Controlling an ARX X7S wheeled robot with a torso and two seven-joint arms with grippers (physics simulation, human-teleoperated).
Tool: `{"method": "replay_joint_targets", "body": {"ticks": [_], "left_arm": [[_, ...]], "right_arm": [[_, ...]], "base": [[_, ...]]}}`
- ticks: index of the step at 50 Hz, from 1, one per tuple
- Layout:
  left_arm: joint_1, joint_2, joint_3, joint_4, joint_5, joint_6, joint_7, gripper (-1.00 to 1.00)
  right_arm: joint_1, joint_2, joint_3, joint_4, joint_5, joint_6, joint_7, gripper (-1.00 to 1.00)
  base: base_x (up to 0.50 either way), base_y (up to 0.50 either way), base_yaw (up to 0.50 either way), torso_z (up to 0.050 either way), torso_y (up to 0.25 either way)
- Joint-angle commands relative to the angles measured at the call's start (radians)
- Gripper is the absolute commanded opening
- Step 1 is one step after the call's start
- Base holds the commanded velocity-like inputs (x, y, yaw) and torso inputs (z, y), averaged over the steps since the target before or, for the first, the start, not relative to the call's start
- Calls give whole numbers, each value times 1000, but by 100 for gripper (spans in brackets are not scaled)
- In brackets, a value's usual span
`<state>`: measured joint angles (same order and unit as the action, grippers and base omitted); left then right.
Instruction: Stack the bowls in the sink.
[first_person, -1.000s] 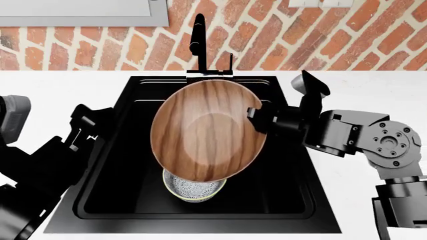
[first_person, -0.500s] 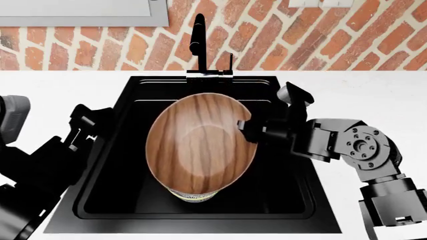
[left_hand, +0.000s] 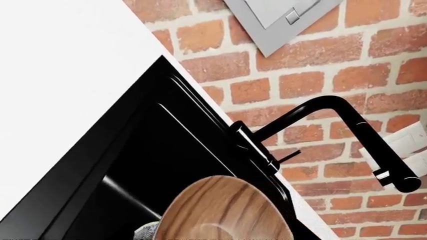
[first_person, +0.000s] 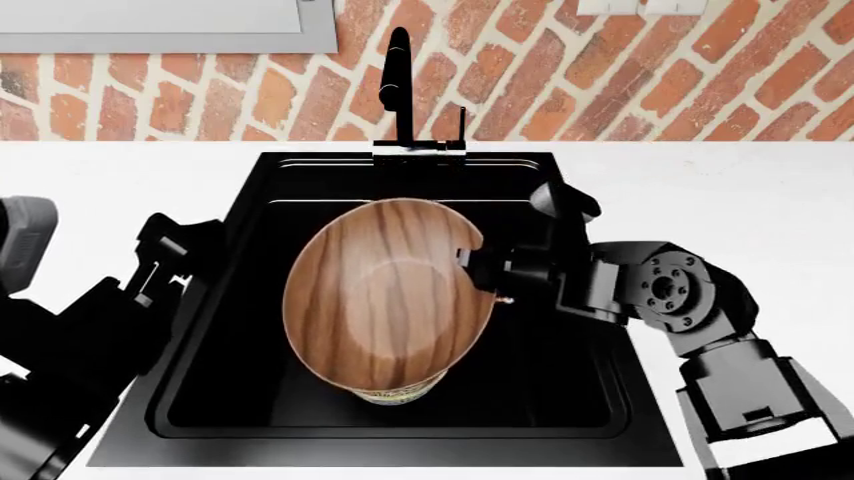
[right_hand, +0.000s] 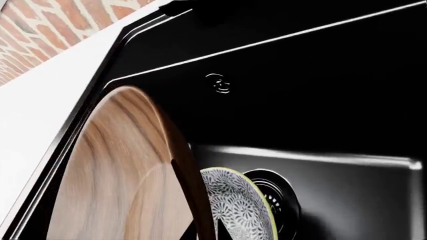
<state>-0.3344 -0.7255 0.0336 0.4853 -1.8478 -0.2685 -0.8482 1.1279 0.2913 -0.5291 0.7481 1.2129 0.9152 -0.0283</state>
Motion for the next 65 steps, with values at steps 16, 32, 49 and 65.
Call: {"method": "replay_joint_targets", "body": {"ticks": [16,32,49,65], "left_arm": [[18,2,-5,0,11,11,-11,100],[27,5,-3,4,13,15,-22,100],[22,12,12,-26,19,10,-14,100],[-7,30,39,-84,33,1,13,100]], "right_arm": [[29,-94,-73,212,-82,-86,-161,-100],[110,-194,-132,504,-171,-210,-325,-100],[106,-241,65,560,-389,-209,-374,-100],[86,-288,517,560,-884,-180,-420,-100]], "base": [[0,0,0,0,0],[0,0,0,0,0],[0,0,0,0,1],[0,0,0,1,0]]}}
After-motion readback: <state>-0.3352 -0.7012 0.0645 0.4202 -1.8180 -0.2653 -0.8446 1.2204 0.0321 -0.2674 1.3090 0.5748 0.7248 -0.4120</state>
